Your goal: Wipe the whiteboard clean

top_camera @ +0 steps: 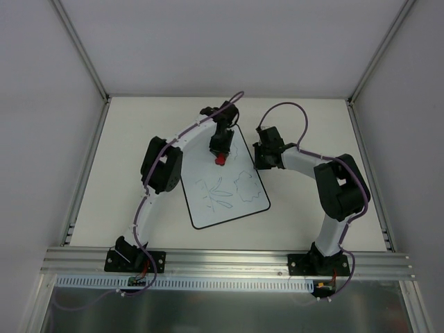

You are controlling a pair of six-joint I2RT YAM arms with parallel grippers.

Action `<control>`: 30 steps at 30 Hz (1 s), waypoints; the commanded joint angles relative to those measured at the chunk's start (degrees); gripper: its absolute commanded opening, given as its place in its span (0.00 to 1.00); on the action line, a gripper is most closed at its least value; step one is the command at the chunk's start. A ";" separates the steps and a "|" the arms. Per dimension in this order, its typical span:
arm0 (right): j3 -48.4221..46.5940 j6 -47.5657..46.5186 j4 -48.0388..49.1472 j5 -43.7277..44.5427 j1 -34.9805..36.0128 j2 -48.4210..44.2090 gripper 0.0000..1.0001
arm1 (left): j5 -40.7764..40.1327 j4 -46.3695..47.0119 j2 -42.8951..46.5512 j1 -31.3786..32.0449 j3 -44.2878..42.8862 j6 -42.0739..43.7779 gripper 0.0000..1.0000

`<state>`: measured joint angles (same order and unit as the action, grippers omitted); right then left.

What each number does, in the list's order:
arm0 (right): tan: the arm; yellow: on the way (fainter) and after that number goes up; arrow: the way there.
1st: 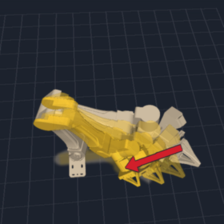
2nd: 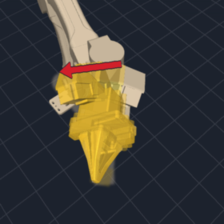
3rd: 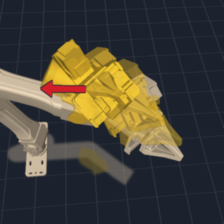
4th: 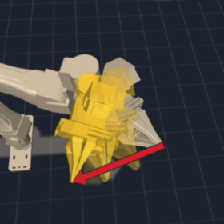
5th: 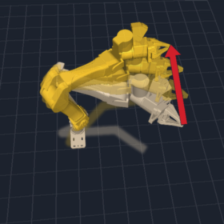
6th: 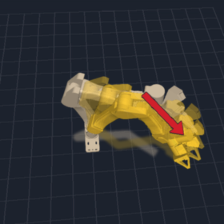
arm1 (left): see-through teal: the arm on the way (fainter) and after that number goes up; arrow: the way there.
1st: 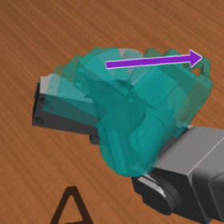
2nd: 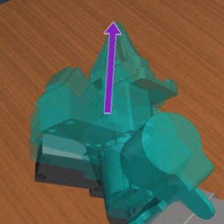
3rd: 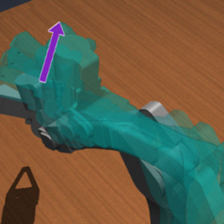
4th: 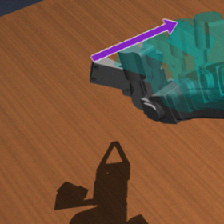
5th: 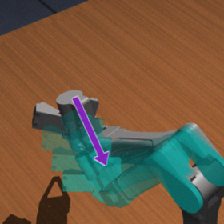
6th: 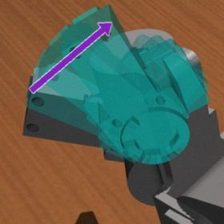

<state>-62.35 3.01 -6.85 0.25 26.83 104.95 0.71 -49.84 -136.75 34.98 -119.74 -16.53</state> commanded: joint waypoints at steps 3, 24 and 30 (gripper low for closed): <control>2.76 -0.89 -9.23 2.39 -0.02 1.40 0.15 | -8.35 -2.45 -3.78 -9.93 -3.12 0.44 0.00; 2.23 -2.48 -10.64 3.88 -0.20 0.88 0.17 | 1.47 -2.54 -11.78 -0.27 -12.09 9.42 0.00; 2.49 -1.86 -10.55 3.09 -0.20 0.96 0.16 | 5.98 -2.45 -8.29 1.76 -7.18 5.91 0.00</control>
<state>-62.46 2.35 -7.86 0.69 26.83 104.77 -0.64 -48.93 -143.85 36.21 -131.48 -7.38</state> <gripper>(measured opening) 0.163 0.276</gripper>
